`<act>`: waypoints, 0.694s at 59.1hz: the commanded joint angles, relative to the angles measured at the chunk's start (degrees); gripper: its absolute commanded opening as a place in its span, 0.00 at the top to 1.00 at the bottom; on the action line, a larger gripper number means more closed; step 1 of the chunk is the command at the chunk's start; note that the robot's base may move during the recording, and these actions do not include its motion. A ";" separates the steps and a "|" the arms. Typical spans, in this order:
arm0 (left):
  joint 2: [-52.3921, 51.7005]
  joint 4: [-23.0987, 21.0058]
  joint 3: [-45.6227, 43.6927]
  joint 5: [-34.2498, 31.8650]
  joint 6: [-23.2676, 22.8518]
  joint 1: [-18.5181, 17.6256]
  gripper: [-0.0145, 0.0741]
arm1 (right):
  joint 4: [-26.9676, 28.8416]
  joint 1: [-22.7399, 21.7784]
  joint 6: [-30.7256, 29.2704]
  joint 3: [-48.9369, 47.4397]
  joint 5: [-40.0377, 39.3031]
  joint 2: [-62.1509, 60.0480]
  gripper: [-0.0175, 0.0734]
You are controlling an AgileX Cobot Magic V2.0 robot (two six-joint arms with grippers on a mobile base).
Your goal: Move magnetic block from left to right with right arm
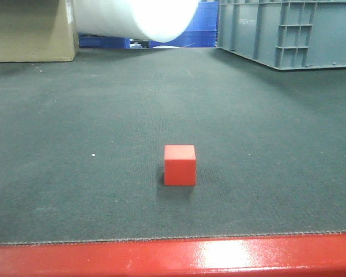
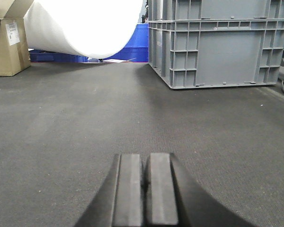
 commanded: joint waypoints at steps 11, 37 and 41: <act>-0.62 0.00 0.54 -5.07 -0.25 -0.30 0.97 | -0.65 -0.48 -0.27 -0.29 -5.25 -1.14 0.74; -0.62 0.00 0.54 -5.07 -0.25 -0.30 0.97 | -0.65 -0.48 -0.27 -0.29 -5.25 -1.14 0.74; -0.62 0.00 0.54 -5.07 -0.25 -0.30 0.97 | -0.65 -0.48 -0.27 -0.29 -5.25 -1.14 0.74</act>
